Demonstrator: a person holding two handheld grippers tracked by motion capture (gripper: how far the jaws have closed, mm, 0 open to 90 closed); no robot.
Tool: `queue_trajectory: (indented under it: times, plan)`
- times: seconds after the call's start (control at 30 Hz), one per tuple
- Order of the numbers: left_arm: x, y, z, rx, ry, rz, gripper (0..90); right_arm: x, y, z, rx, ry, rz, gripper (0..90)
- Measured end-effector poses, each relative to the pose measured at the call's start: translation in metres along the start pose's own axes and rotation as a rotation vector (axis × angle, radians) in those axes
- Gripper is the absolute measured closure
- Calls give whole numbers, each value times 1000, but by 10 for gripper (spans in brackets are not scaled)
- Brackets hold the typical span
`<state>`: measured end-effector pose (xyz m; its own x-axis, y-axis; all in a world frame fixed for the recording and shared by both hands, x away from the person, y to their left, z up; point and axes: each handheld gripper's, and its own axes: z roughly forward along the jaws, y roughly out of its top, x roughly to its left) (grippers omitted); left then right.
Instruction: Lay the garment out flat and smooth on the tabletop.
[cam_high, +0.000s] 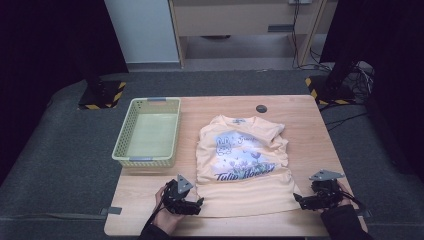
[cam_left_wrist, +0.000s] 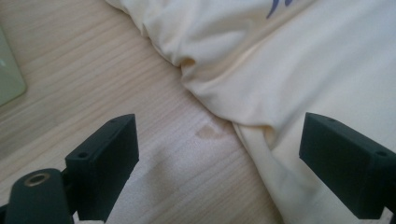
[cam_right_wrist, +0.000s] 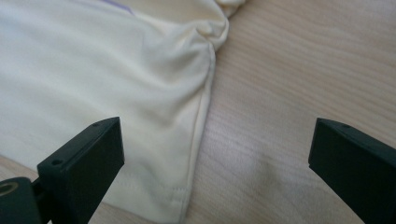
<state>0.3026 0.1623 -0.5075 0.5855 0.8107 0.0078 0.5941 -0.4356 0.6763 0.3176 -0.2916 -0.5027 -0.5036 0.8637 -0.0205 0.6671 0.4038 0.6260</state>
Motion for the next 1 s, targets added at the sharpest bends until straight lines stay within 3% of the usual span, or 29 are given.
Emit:
queue_trajectory:
  times: [0.23, 0.6, 0.8, 1.0]
  plan:
    - [15, 7, -2, -50, -14, -71, 122, 3, 9, 3, -56, 57, -23, 32]
    - [33, 22, 3, -97, -1, -135, 124, 10, 18, 15, -119, 133, -34, 54]
    - [41, 33, 1, -128, 4, -176, 132, 20, 18, 29, -84, 187, -57, 58]
    - [48, 46, 0, -161, 7, -208, 139, 25, 15, 37, -43, 187, -85, 56]
